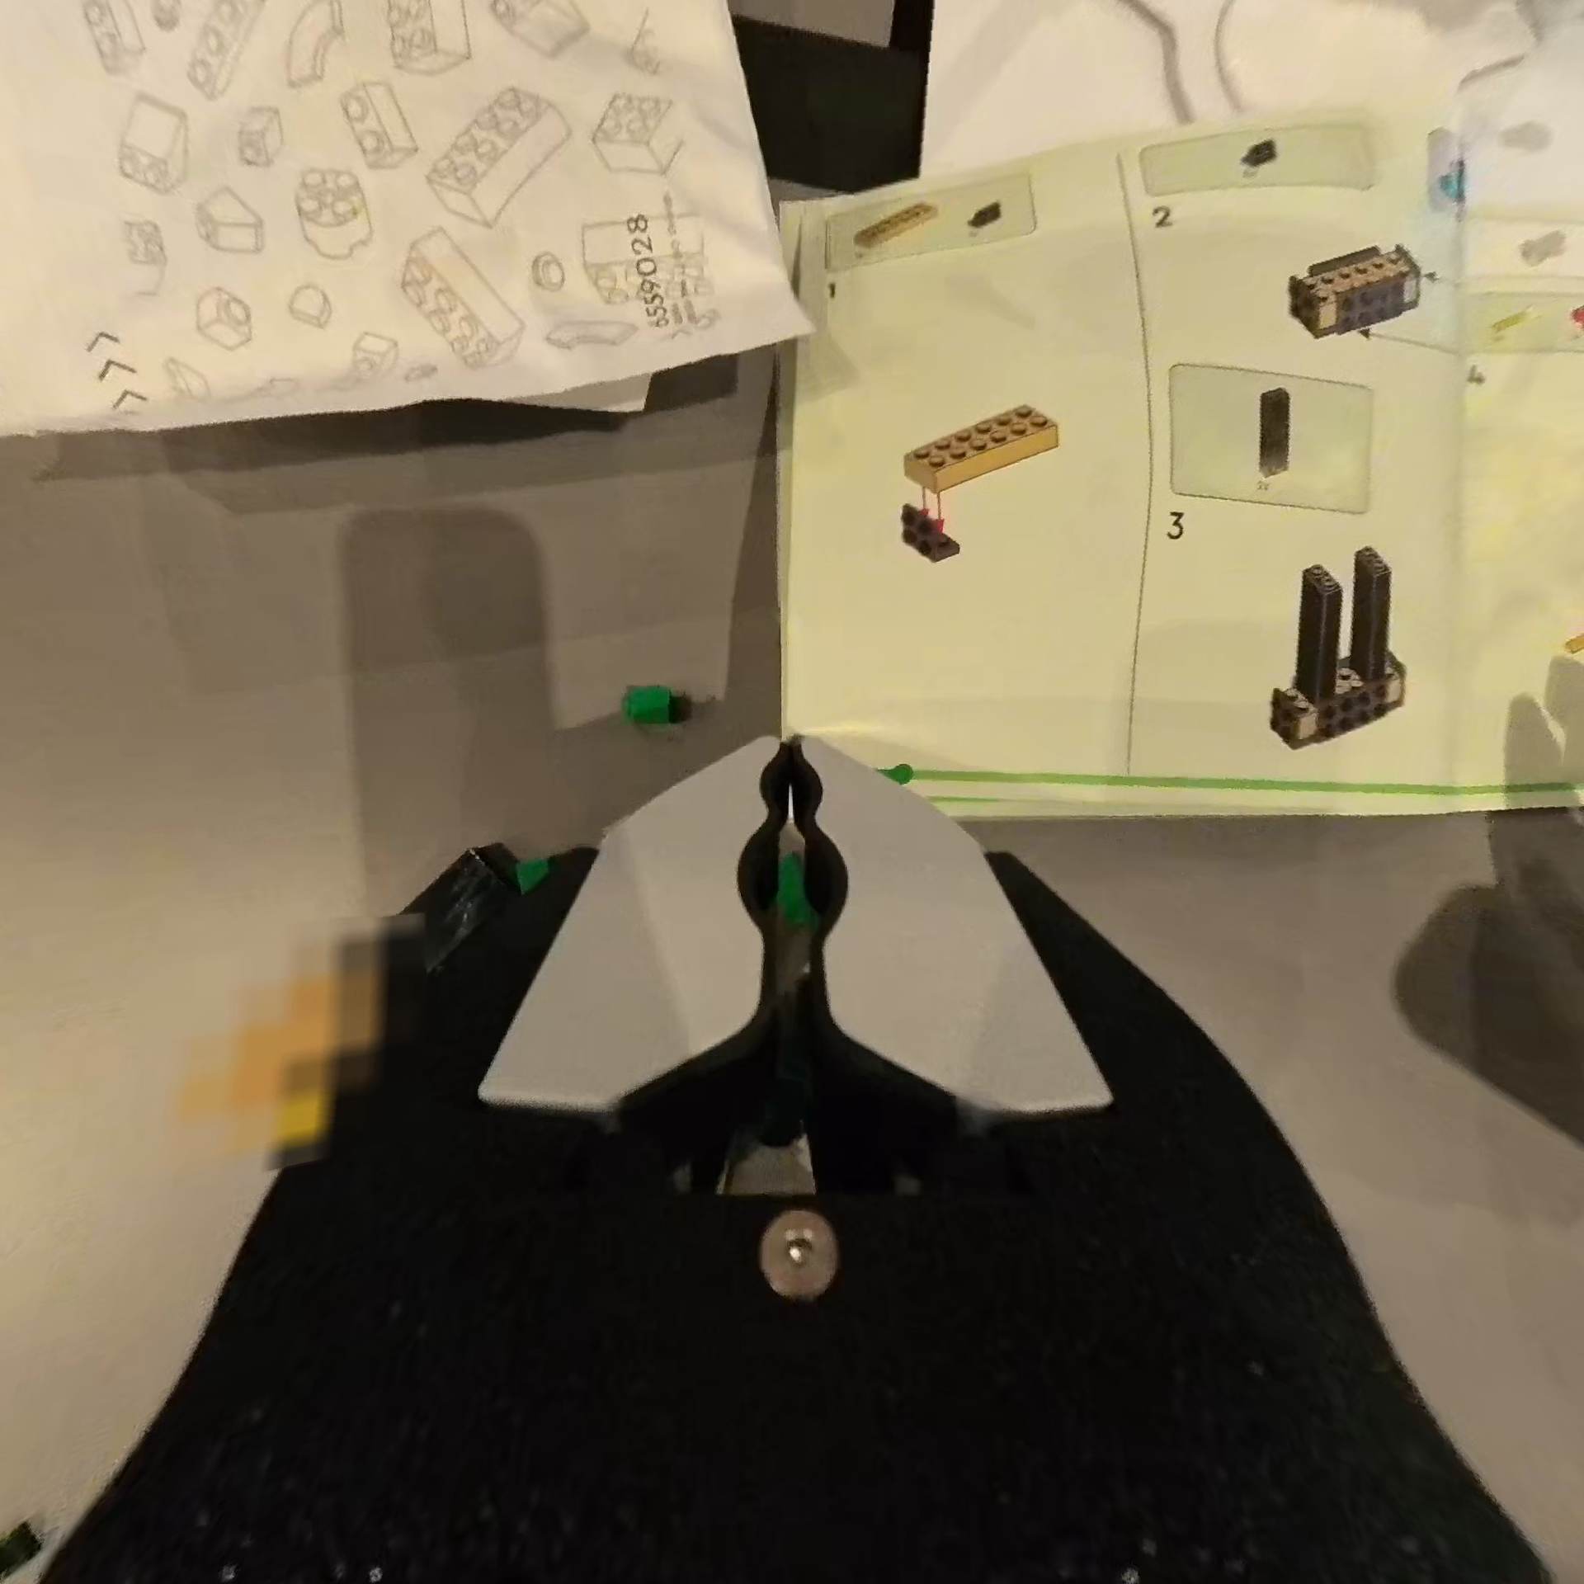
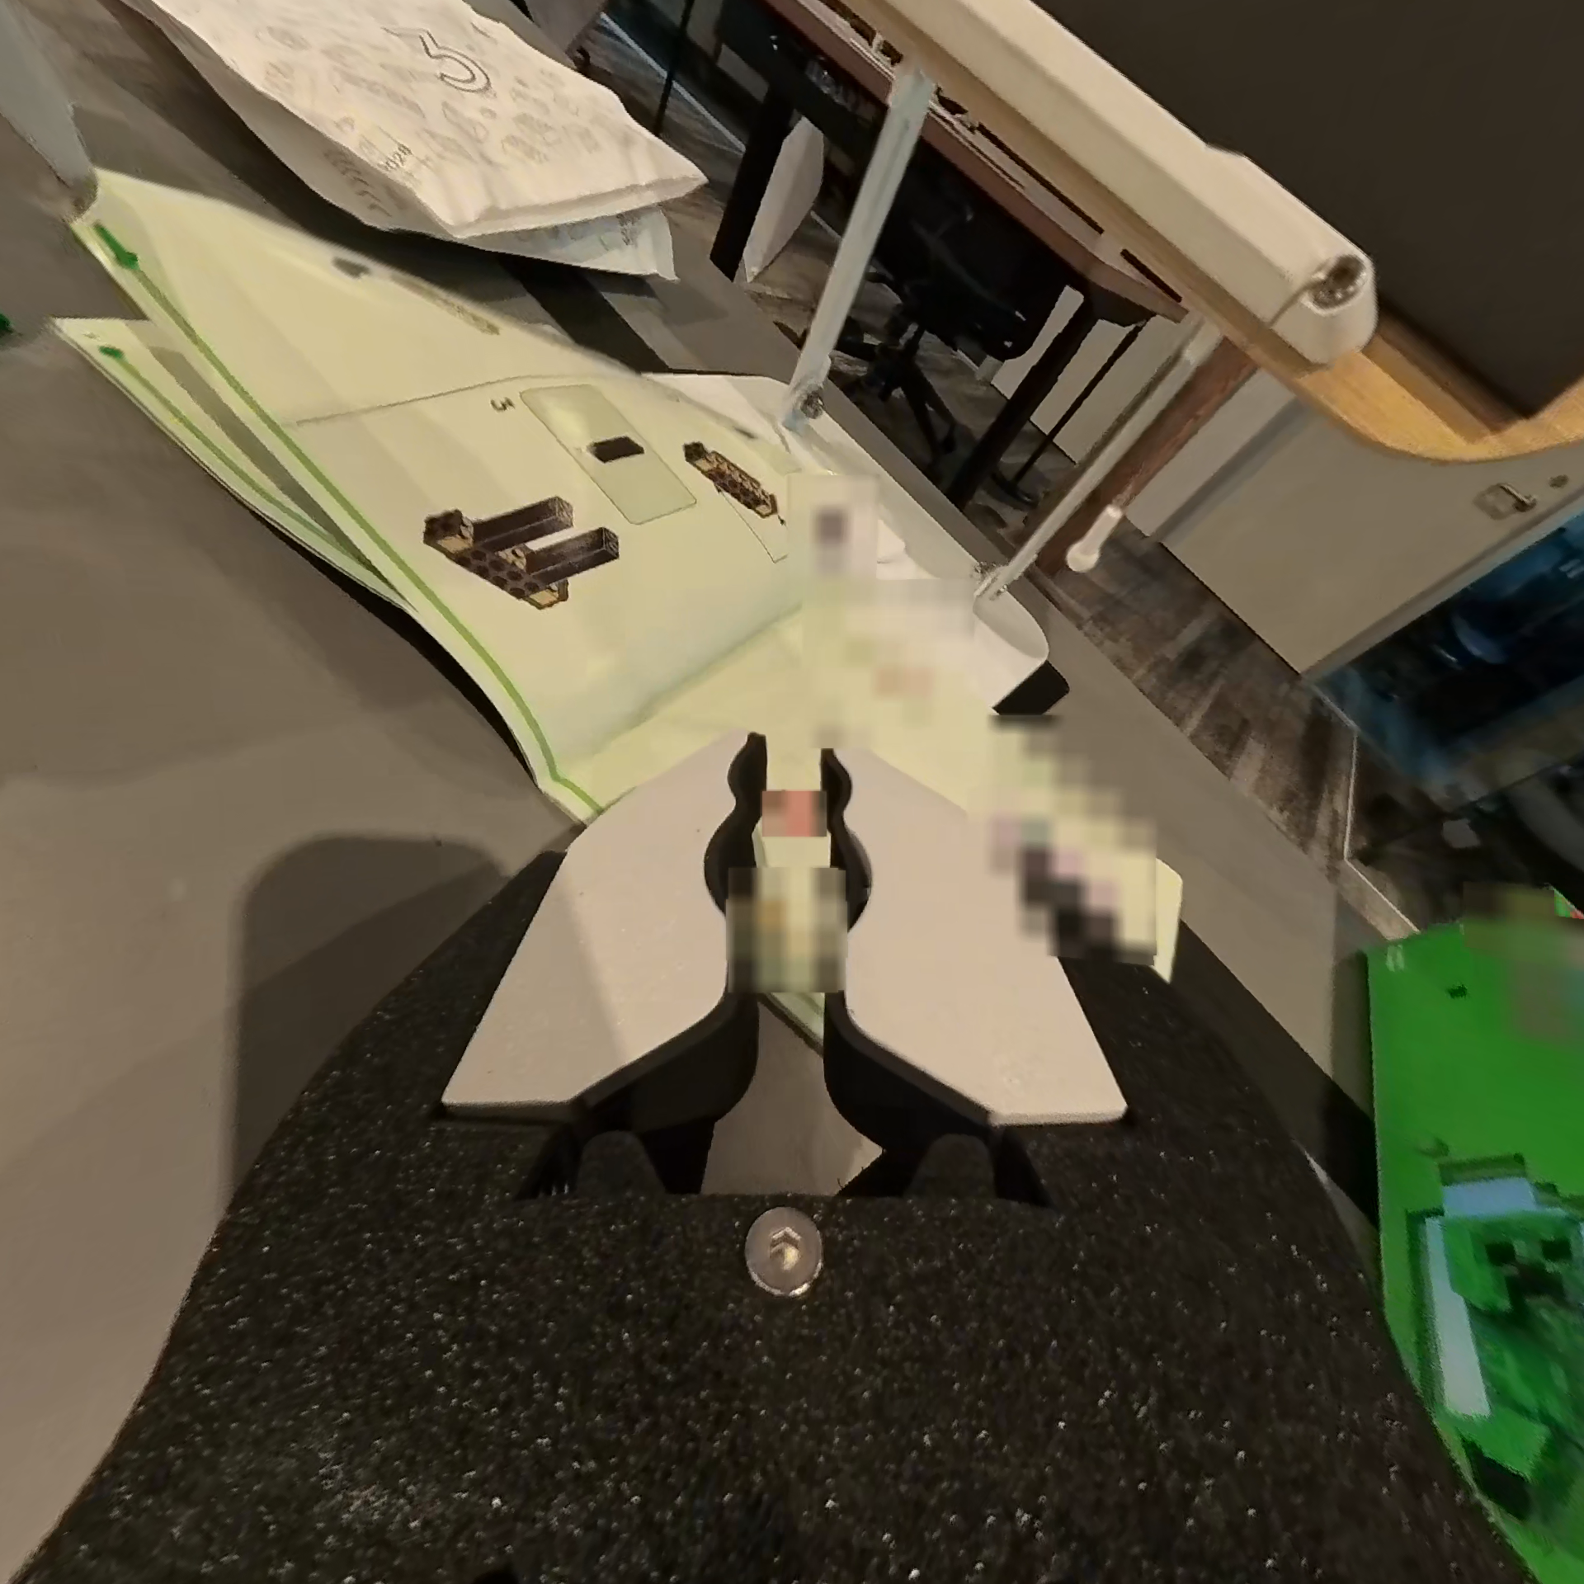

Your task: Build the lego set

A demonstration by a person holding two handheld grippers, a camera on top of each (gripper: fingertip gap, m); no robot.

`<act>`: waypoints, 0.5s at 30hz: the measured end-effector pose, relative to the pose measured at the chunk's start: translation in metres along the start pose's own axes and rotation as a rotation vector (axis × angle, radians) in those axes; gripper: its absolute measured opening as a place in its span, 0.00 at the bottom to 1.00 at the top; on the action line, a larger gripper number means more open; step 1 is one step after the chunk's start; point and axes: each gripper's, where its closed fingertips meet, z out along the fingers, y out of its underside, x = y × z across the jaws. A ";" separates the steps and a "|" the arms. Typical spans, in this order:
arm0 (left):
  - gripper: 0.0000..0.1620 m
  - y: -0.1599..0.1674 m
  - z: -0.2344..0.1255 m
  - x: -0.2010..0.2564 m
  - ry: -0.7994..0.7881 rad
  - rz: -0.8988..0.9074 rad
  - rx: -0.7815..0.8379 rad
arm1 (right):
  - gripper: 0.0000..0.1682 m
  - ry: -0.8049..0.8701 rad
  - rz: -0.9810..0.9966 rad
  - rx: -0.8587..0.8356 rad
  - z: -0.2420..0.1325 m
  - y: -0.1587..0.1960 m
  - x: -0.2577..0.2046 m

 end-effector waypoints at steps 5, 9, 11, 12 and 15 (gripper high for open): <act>0.00 0.009 0.004 -0.003 0.013 -0.019 -0.041 | 0.04 -0.019 -0.009 0.008 0.008 -0.007 -0.007; 0.00 0.013 0.008 -0.002 0.029 -0.029 -0.059 | 0.00 -0.040 -0.053 -0.003 0.017 -0.010 -0.016; 0.00 0.013 0.009 -0.002 0.030 -0.029 -0.055 | 0.00 -0.058 -0.084 -0.014 0.022 -0.011 -0.022; 0.00 0.012 0.008 -0.003 0.030 -0.030 -0.052 | 0.00 -0.069 -0.102 -0.019 0.025 -0.012 -0.025; 0.00 0.013 0.009 -0.003 0.037 -0.038 -0.052 | 0.00 -0.112 -0.147 -0.038 0.035 -0.015 -0.035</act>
